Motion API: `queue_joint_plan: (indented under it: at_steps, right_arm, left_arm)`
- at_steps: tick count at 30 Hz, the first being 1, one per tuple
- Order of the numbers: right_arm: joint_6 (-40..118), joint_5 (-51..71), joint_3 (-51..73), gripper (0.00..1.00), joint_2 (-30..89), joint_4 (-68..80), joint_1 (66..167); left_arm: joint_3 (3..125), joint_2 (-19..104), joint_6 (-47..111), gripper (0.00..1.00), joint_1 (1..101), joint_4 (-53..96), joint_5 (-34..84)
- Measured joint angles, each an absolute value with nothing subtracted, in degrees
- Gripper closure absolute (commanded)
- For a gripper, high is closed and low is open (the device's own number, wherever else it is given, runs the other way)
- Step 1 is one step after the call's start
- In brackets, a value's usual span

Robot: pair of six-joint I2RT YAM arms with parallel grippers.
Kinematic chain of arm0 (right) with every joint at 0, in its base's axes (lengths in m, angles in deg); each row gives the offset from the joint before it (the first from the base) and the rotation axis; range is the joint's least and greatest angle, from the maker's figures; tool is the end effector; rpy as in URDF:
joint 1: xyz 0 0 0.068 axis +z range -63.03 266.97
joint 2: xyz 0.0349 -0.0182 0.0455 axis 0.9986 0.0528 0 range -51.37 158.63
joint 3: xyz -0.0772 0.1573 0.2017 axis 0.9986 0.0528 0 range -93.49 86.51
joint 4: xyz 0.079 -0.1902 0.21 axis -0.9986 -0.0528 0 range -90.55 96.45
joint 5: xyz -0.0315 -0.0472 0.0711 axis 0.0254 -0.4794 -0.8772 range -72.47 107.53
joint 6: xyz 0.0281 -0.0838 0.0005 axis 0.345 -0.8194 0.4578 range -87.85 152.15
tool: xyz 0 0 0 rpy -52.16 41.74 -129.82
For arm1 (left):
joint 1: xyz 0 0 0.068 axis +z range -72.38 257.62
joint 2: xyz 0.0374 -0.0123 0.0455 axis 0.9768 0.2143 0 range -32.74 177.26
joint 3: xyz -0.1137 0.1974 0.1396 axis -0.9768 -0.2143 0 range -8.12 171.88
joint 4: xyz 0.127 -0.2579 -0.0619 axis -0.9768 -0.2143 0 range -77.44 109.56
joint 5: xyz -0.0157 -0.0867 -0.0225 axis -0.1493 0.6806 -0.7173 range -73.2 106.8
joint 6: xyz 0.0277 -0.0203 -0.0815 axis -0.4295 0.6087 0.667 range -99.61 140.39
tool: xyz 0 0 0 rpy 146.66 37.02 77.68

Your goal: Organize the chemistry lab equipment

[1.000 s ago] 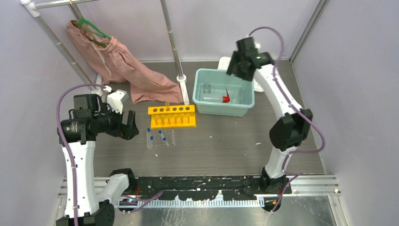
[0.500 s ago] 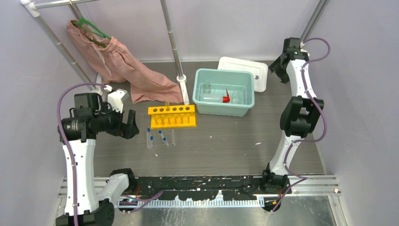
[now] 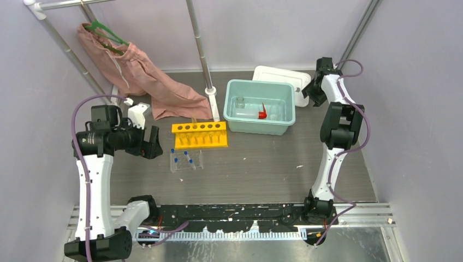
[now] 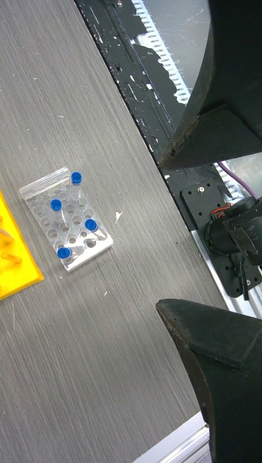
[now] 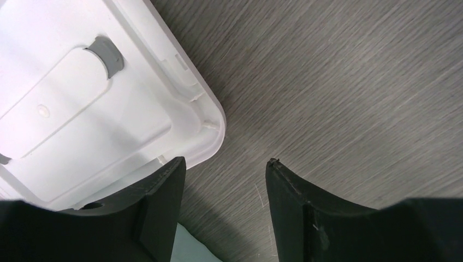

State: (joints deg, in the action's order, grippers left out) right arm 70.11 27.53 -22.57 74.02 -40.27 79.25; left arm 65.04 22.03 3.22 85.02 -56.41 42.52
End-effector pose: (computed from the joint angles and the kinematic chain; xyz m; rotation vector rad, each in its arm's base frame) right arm 0.5169 -0.0839 0.1681 1.0769 2.4138 -0.0578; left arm 0.1979 -0.0087 0.3473 0.3740 2.4480 -0.3981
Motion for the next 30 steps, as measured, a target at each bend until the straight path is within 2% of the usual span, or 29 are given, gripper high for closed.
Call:
queue_joint_plan:
  at_steps: [12, 23, 30]
  right_arm:
    - [73.21, 25.63, -20.3, 0.44, 79.15, -36.6, 79.25]
    - [79.16, 24.3, -16.69, 0.71, 77.86, -32.08, 79.09]
    - [83.92, 23.66, -14.18, 0.73, 76.68, -29.82, 79.09]
  left_arm:
    - [63.73, 22.38, 2.96, 0.12, 85.02, -55.64, 42.47]
    - [63.62, 22.92, 2.94, 0.12, 85.02, -55.23, 42.39]
    - [63.54, 22.9, 2.94, 0.12, 85.02, -55.23, 42.32]
